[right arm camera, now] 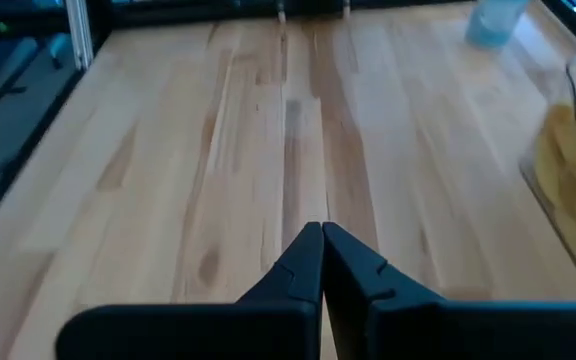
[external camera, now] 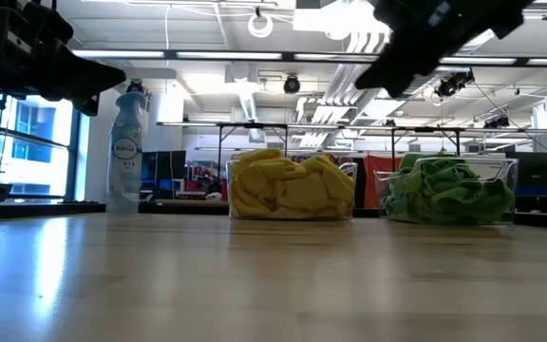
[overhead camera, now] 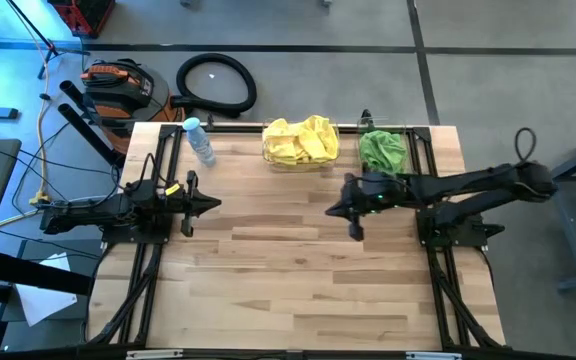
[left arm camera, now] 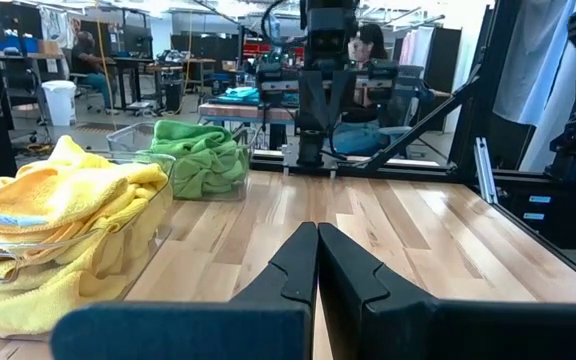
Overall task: Sort microfiber towel by color & place in baskets
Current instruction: Return to Home Position
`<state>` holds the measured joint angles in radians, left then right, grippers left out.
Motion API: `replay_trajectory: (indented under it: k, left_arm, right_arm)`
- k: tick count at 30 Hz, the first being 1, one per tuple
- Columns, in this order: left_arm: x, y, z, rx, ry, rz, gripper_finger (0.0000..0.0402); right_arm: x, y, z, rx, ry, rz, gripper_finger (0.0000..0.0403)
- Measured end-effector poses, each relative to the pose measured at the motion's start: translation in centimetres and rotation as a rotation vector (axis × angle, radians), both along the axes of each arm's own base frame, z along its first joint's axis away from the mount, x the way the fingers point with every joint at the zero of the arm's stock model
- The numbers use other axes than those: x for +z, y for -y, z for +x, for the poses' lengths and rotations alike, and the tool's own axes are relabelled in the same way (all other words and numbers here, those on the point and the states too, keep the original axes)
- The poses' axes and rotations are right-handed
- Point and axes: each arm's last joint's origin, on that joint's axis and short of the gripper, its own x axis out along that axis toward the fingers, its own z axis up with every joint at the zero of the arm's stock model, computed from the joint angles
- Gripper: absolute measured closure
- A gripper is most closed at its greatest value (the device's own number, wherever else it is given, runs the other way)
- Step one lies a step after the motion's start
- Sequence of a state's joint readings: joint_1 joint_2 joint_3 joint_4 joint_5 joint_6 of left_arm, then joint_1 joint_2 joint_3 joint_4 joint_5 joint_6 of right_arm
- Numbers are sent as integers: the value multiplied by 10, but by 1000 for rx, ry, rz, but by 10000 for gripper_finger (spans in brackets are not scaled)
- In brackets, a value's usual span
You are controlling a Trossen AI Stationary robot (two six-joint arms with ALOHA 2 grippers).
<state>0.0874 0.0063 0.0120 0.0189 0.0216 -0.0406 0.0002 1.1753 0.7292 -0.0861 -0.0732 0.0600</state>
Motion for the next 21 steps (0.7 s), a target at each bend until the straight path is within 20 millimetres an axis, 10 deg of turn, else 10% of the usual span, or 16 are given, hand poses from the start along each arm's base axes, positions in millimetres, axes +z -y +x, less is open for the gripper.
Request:
replay_trajectory:
  k: [21]
  left_arm:
    - [0,0,0,0,0,0,401]
  right_arm:
    - [-38,-3,-83,-36,304,-31,403]
